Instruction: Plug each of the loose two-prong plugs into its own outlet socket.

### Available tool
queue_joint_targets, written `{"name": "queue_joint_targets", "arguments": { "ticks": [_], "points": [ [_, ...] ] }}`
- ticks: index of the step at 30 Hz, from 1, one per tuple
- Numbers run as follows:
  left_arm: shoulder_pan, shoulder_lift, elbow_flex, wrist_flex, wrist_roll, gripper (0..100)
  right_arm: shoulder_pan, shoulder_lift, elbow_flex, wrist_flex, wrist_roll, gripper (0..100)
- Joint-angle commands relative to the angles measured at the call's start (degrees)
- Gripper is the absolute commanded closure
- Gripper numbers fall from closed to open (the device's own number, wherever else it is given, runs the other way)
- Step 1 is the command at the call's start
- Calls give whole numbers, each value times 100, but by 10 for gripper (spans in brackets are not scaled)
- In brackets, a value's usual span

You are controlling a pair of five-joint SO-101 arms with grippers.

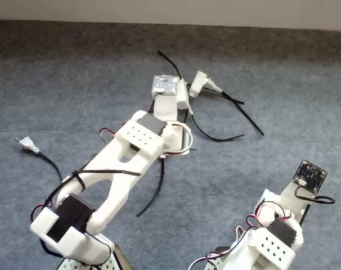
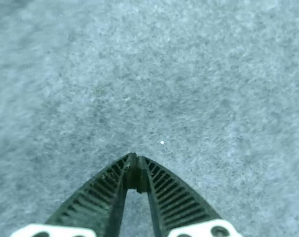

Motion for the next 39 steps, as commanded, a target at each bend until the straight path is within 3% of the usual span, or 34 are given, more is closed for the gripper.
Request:
{"name": "queue_joint_targets", "arguments": {
  "ticks": [1,9,14,27,39],
  "points": [
    [233,-4,-233,105,35,681,-92,-13,-171,-84,53,988],
    [-822,127,-163,35,53,681,-110,-13,-171,-84,53,988],
    [-637,523,-136,-387,44,681,-119,-13,-171,-84,53,988],
    [-119,611,-84,-422,53,681,-110,-13,-163,-84,53,988],
    [-989,892,-84,-668,18,681,-110,-13,-163,-84,53,988]
  ]
}}
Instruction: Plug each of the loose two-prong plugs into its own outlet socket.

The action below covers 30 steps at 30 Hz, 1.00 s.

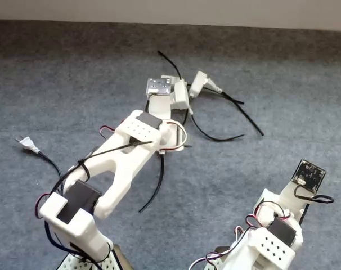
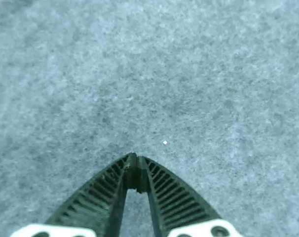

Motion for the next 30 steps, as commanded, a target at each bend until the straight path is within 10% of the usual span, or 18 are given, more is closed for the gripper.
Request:
{"name": "queue_joint_targets", "arguments": {
  "ticks": [1,23,30],
  "points": [
    [-347,-4,-31,-62,18,681,-48,-13,-163,-84,53,988],
    [-541,57,-31,62,9,682,-31,-13,-163,-84,62,988],
    [-145,646,-637,123,-607,923,-22,-13,-163,-84,62,988]
  ]
}}
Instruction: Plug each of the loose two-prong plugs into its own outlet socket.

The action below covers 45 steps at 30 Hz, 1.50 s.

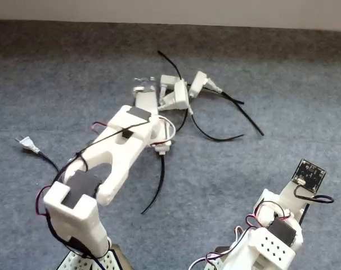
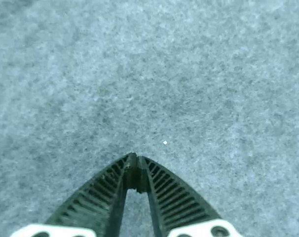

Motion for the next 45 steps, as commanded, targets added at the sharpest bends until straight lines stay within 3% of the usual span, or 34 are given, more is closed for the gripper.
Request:
{"name": "queue_joint_targets", "arguments": {
  "ticks": [1,9,12,15,18,21,24,29,33,39,45],
  "points": [
    [242,66,-400,202,-571,963,-22,-13,-163,-84,62,988],
    [1569,-286,-1112,1653,-800,995,-4,-13,-163,-84,62,988],
    [2167,-400,-1103,1829,-879,995,215,-13,-207,-84,62,988],
    [2563,-321,-1077,1820,-1468,993,655,-13,-224,-92,44,988],
    [2615,101,-1086,1415,-1600,976,901,-13,-330,-127,26,988],
    [2316,585,-1130,1116,-1451,858,910,-13,-382,-110,26,988],
    [1965,690,-1516,1327,-1125,751,699,-13,-391,-101,18,939],
    [1200,391,-2607,2602,-1081,734,-84,-13,-646,145,-589,817],
    [444,-215,-3073,3226,-1081,733,-1130,-13,-1358,567,-1081,803],
    [-1095,-971,-2712,3244,-1046,737,-3609,22,-1789,365,-1899,800],
    [-2193,-1024,-2369,2998,-1037,737,-5314,40,-1842,-338,-2813,717]
  ]
}}
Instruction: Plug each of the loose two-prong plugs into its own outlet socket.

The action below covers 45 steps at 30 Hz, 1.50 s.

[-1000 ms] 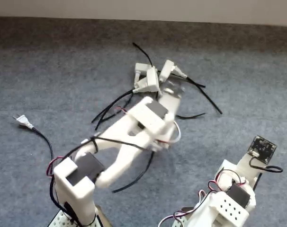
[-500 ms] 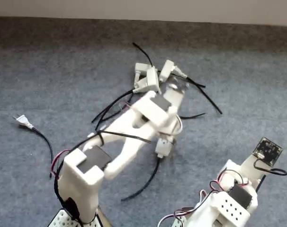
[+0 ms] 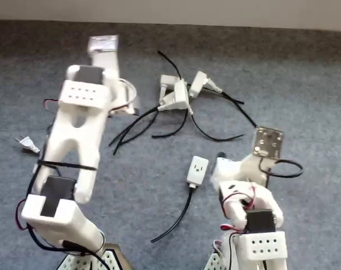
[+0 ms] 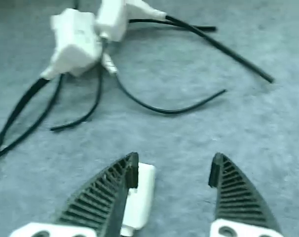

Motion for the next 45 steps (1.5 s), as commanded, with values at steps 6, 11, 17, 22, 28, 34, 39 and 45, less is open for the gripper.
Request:
{"name": "queue_joint_targets", "arguments": {
  "ticks": [6,11,17,22,28,34,39,45],
  "points": [
    [-629,-259,110,-167,53,737,-1956,31,725,-1024,-642,704],
    [-470,-268,760,-932,519,737,-2026,31,1446,-1578,-1363,704],
    [-400,-277,1077,-1284,651,737,-1930,31,1508,-1560,-1398,704],
    [-409,-268,1095,-1301,651,737,-857,31,1508,-1059,-756,704],
    [-409,-268,1147,-1301,651,737,-101,31,1516,-286,70,704],
    [-409,-268,1332,-1477,651,737,110,31,1033,251,176,704],
    [-409,-268,1358,-1503,651,737,101,40,-22,822,185,703],
    [-400,-268,1358,-1503,651,737,-356,356,-971,1103,-141,694]
  ]
}}
